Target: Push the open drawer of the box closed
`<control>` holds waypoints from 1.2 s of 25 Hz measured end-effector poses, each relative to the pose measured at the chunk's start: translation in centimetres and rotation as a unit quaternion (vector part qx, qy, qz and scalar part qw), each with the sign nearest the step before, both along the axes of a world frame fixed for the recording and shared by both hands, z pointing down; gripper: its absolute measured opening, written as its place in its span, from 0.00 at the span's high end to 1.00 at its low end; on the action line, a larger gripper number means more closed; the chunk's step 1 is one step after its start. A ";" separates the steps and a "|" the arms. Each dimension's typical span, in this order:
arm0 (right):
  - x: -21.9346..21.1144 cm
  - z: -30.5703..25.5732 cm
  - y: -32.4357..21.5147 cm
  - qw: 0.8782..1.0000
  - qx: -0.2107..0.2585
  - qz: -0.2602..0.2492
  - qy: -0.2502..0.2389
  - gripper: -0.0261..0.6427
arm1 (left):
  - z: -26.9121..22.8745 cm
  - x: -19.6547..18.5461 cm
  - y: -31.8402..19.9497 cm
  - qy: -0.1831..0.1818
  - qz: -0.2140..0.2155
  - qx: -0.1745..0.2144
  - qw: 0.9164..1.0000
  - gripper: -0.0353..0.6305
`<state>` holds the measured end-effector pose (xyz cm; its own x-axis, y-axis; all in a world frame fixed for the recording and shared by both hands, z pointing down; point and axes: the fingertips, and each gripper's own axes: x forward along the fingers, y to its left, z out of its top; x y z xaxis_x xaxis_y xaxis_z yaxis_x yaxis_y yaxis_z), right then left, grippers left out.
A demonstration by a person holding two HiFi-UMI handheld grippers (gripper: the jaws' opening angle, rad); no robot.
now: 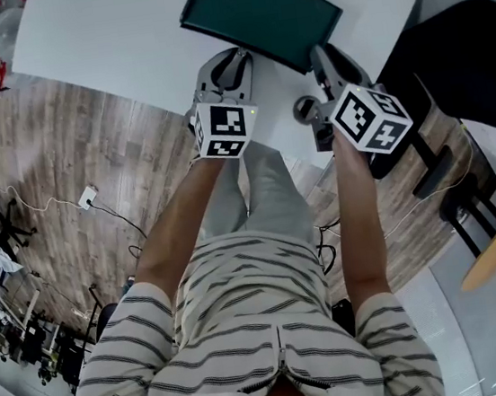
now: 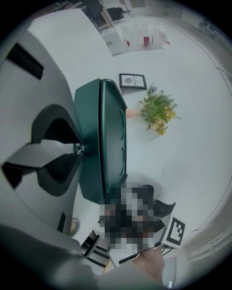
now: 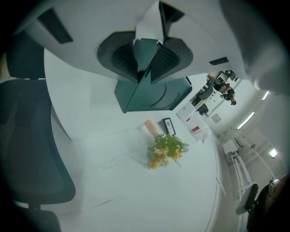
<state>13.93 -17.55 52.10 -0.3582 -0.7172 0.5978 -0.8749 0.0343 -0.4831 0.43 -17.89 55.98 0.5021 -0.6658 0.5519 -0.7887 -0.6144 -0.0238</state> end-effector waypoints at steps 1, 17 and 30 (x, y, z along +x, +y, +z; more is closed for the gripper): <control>0.0 0.0 0.0 1.000 0.000 0.000 -0.001 0.81 | 0.1 0.0 0.0 0.001 0.000 -0.003 1.000 0.84; -0.1 0.4 0.2 1.000 -0.004 -0.008 0.006 0.81 | 0.6 0.6 -0.7 0.004 -0.003 -0.022 1.000 0.85; 0.1 -0.1 0.1 1.000 0.003 0.017 0.002 0.81 | 0.4 0.3 -0.2 -0.001 -0.006 -0.023 1.000 0.81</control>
